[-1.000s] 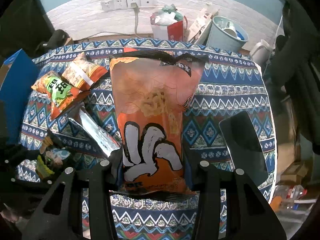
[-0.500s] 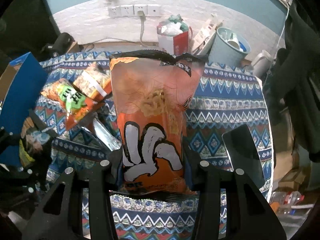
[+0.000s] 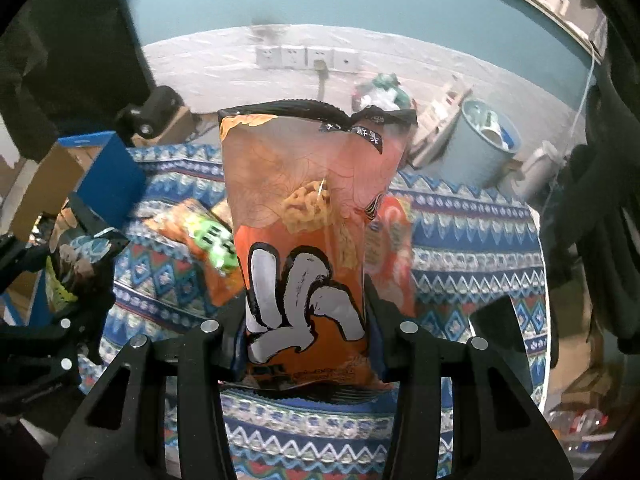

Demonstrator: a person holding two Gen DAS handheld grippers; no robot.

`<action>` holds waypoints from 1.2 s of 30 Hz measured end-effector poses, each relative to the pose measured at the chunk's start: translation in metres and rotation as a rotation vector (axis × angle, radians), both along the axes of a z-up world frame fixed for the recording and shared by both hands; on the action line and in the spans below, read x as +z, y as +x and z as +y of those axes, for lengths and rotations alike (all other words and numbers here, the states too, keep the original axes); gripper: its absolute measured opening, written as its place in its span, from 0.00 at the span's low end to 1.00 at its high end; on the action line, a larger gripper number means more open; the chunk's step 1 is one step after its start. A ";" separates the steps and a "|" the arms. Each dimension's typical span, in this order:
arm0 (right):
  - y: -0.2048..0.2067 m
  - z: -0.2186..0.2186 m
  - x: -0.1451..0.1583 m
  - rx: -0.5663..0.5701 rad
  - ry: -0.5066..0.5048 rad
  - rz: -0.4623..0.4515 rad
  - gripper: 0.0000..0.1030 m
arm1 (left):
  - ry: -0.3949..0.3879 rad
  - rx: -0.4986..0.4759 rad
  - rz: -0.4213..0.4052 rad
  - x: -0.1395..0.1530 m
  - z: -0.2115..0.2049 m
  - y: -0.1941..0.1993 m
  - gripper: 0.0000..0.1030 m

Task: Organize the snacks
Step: 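Lift both bags and carry them over the cardboard box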

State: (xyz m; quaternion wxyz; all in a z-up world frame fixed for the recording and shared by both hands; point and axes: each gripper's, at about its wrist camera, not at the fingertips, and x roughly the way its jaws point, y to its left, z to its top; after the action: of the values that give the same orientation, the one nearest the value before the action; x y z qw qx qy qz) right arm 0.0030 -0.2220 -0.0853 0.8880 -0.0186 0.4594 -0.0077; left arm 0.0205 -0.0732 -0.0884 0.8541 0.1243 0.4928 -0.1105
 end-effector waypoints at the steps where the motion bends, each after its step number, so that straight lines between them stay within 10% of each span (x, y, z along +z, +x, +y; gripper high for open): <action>1: 0.001 0.004 0.002 0.006 0.001 -0.004 0.43 | -0.004 0.004 -0.002 0.001 0.003 0.001 0.59; 36: 0.074 0.169 0.027 0.222 -0.006 -0.007 0.43 | -0.044 0.258 -0.065 0.017 0.178 0.009 0.59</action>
State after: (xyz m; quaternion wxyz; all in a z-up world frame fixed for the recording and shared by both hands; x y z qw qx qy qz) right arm 0.0769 -0.0529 -0.0579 0.8848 -0.0720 0.4515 0.0895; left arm 0.0294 0.1045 -0.0714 0.8793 0.0446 0.4740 -0.0066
